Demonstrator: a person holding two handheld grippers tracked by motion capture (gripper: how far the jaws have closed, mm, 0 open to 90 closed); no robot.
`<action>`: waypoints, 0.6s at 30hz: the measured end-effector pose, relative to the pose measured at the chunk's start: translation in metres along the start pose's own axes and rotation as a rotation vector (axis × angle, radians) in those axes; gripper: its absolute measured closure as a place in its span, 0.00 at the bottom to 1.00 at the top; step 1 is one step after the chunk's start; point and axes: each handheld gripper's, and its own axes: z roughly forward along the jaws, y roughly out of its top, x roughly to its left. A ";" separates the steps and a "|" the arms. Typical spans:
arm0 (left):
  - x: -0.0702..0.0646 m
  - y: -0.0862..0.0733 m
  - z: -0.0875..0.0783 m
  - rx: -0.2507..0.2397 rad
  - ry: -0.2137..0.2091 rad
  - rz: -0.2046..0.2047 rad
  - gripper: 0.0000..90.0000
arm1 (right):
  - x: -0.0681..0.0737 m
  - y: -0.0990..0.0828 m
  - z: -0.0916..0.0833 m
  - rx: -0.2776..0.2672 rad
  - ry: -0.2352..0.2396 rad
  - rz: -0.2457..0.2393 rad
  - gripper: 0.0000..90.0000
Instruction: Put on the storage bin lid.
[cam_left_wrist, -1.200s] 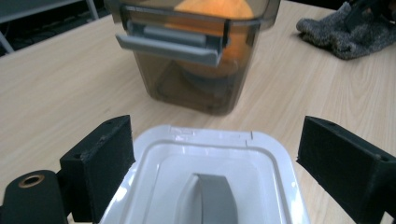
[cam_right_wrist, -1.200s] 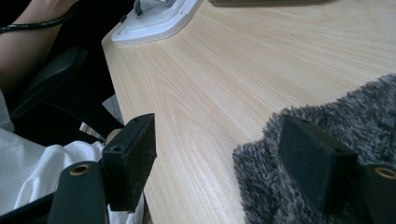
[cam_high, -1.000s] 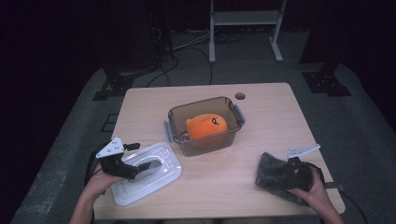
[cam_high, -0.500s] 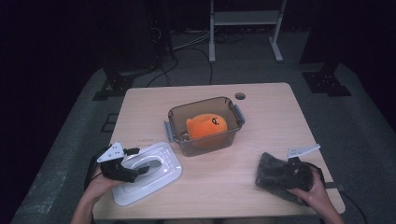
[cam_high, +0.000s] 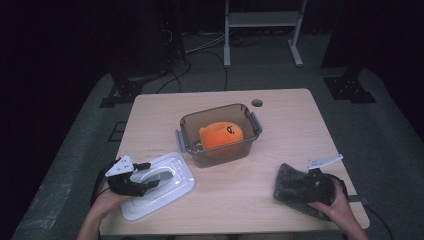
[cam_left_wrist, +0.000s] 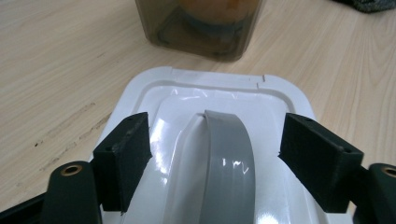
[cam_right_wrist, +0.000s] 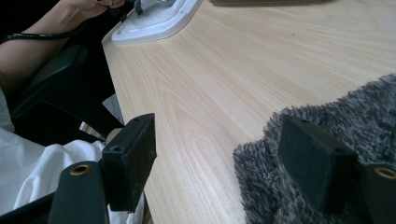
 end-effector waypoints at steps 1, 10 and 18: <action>0.000 -0.001 0.000 0.005 -0.005 0.006 0.30 | 0.000 0.000 0.000 0.000 0.000 0.000 0.30; -0.001 -0.005 0.002 0.020 -0.030 0.025 0.46 | 0.000 0.000 0.000 0.000 0.001 -0.001 0.30; -0.002 -0.007 0.003 0.030 -0.036 0.042 0.57 | 0.000 0.000 0.000 0.000 0.001 -0.004 0.30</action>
